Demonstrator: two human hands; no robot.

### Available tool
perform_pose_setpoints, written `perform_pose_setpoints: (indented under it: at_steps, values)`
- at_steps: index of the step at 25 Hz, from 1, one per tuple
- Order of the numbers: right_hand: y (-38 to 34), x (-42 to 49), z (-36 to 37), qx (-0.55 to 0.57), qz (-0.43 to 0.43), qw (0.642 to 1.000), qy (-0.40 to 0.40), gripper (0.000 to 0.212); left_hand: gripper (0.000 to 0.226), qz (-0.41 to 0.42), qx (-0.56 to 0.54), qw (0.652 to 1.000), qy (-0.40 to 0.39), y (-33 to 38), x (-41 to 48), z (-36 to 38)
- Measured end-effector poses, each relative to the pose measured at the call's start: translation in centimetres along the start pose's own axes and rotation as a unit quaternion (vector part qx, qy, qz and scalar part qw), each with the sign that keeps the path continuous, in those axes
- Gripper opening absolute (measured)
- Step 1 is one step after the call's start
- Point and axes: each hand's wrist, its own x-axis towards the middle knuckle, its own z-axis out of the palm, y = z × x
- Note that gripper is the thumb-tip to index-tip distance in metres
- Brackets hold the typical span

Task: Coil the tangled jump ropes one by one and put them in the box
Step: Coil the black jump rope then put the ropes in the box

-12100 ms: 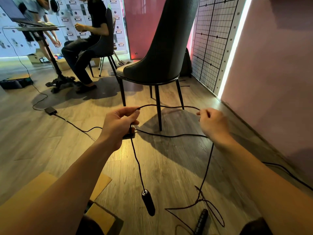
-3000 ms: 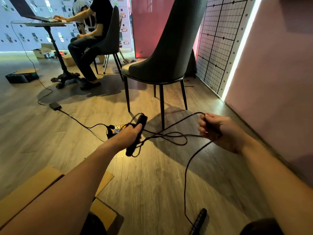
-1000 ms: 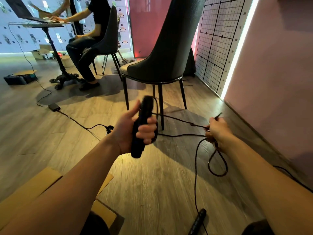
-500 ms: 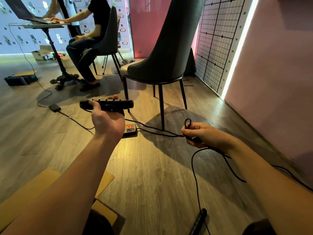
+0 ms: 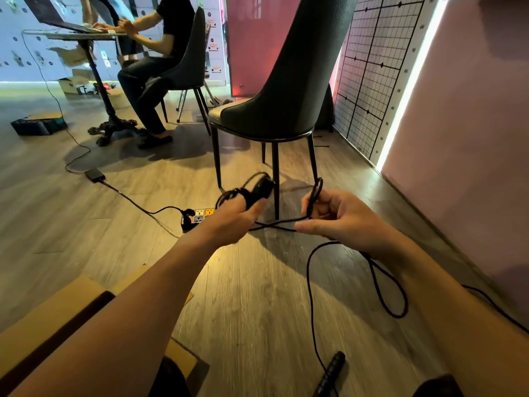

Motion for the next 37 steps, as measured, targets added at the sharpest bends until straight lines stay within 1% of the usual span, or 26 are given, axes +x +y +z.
perform_pose_setpoints:
  at_steps: [2, 3, 5, 6, 8, 11, 13, 15, 17, 20, 22, 24, 26, 28, 29, 30, 32, 35, 37]
  values:
    - [0.3, 0.1, 0.0, -0.039, -0.044, 0.997, 0.052, 0.018, 0.081, -0.045, 0.03, 0.991, -0.124, 1.0, -0.8, 0.6]
    - [0.5, 0.2, 0.0, -0.056, -0.057, 0.994, 0.079, 0.018, 0.088, -0.062, 0.021, 0.98, -0.19, 1.7, -1.3, 0.9]
    - [1.0, 0.2, -0.4, -0.095, -0.065, 0.984, 0.138, 0.02, 0.086, -0.084, -0.026, 0.951, -0.296, 3.2, -2.2, 1.5]
    - [1.3, 0.3, -0.6, -0.127, -0.061, 0.976, 0.164, 0.021, 0.081, -0.081, -0.049, 0.939, -0.33, 3.8, -2.6, 1.7]
    - [2.0, 0.1, -1.2, -0.198, -0.042, 0.959, 0.197, 0.022, 0.073, -0.059, -0.089, 0.928, -0.357, 4.5, -3.0, 1.6]
    - [2.9, -0.1, -2.1, -0.24, -0.038, 0.948, 0.205, 0.018, 0.073, -0.043, -0.145, 0.933, -0.327, 4.7, -2.8, 1.0]
    - [2.9, 0.0, -2.2, -0.263, -0.042, 0.946, 0.185, 0.015, 0.073, -0.043, -0.128, 0.952, -0.275, 4.1, -2.2, 0.6]
    - [2.7, 0.3, -2.0, -0.281, -0.033, 0.944, 0.171, 0.018, 0.075, -0.02, -0.042, 0.976, -0.212, 3.2, -1.5, 0.4]
    - [2.7, 0.4, -1.8, -0.262, -0.003, 0.95, 0.17, 0.023, 0.078, 0.021, 0.076, 0.984, -0.162, 2.5, -1.0, 0.5]
    - [2.6, 0.4, -2.2, -0.205, 0.031, 0.96, 0.188, 0.024, 0.076, 0.049, 0.205, 0.973, -0.097, 2.2, -0.3, 0.5]
    - [2.6, 0.1, -3.1, -0.207, 0.042, 0.954, 0.213, 0.027, 0.07, 0.056, 0.276, 0.958, -0.045, 1.9, 0.1, -0.2]
    - [3.0, -0.3, -4.1, -0.217, 0.053, 0.946, 0.235, 0.032, 0.073, 0.038, 0.323, 0.945, -0.015, 1.2, 0.2, -1.1]
    - [3.1, -0.9, -4.5, -0.218, 0.048, 0.951, 0.212, 0.03, 0.069, -0.003, 0.313, 0.95, -0.008, 0.1, 0.0, -1.5]
    - [3.2, -1.3, -4.2, -0.222, 0.023, 0.964, 0.147, 0.016, 0.058, -0.036, 0.27, 0.962, -0.014, -0.2, -0.4, -1.4]
    - [3.3, -1.3, -4.1, -0.225, 0.011, 0.966, 0.124, 0.011, 0.053, -0.035, 0.26, 0.965, -0.018, -0.3, -0.4, -1.3]
    - [3.5, -1.3, -4.1, -0.23, 0.003, 0.966, 0.119, 0.008, 0.051, -0.034, 0.257, 0.966, -0.021, -0.3, -0.4, -1.3]
    - [3.9, -1.1, -4.3, -0.263, -0.005, 0.954, 0.146, 0.01, 0.054, -0.04, 0.256, 0.966, -0.018, -0.4, -0.2, -1.2]
    - [3.8, -0.8, -4.0, -0.321, -0.015, 0.927, 0.193, 0.026, 0.064, -0.052, 0.251, 0.967, -0.011, -0.5, 0.0, -0.8]
    - [3.6, -0.7, -3.9, -0.342, -0.014, 0.917, 0.206, 0.034, 0.065, -0.066, 0.246, 0.967, 0.004, -0.2, 0.0, -0.8]
